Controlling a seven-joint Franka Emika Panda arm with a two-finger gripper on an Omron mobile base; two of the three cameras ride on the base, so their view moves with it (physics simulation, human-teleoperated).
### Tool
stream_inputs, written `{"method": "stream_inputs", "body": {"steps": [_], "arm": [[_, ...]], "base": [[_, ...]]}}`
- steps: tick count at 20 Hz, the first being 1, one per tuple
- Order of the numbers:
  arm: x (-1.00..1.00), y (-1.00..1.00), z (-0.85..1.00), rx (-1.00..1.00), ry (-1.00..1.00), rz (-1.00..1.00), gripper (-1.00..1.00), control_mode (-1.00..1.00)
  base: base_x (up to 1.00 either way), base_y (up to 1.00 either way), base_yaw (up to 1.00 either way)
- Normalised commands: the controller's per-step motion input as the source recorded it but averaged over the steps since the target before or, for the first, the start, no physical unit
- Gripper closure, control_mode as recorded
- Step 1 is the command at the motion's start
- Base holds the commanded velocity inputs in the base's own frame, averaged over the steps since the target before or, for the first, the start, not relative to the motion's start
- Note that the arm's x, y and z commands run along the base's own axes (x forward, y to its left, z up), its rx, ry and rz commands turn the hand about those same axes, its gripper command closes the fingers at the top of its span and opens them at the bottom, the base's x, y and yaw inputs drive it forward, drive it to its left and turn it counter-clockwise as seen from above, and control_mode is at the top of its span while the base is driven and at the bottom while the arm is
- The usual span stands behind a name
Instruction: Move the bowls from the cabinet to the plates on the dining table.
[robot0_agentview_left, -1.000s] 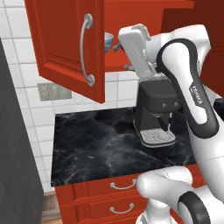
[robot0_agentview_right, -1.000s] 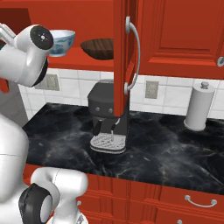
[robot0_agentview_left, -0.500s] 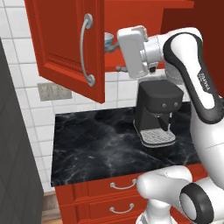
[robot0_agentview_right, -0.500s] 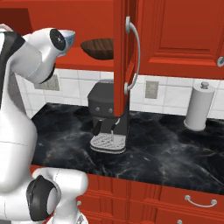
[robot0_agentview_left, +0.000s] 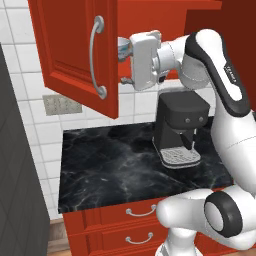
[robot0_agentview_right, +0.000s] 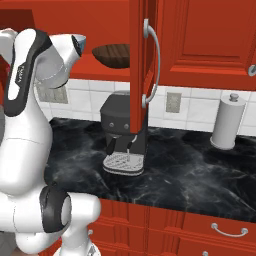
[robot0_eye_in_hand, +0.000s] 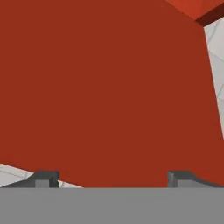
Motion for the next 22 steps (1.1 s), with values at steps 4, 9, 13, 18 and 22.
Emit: {"method": "stream_inputs", "body": {"steps": [4, 9, 13, 18, 22], "arm": [[0.01, 0.38, 0.00, 0.03, 0.02, 0.04, -1.00, -1.00], [0.00, 0.65, 0.00, 0.07, 0.01, 0.08, -1.00, -1.00], [-0.03, 0.79, -0.01, 0.06, 0.07, 0.09, -1.00, -1.00], [-0.02, 0.83, -0.03, 0.05, 0.07, 0.08, -1.00, -1.00], [0.00, 0.66, -0.03, 0.03, 0.05, 0.09, -1.00, -1.00]], "base": [[0.00, 0.00, 0.00], [0.00, 0.00, 0.00], [0.00, 0.00, 0.00], [0.00, 0.00, 0.00], [0.00, 0.00, 0.00]]}}
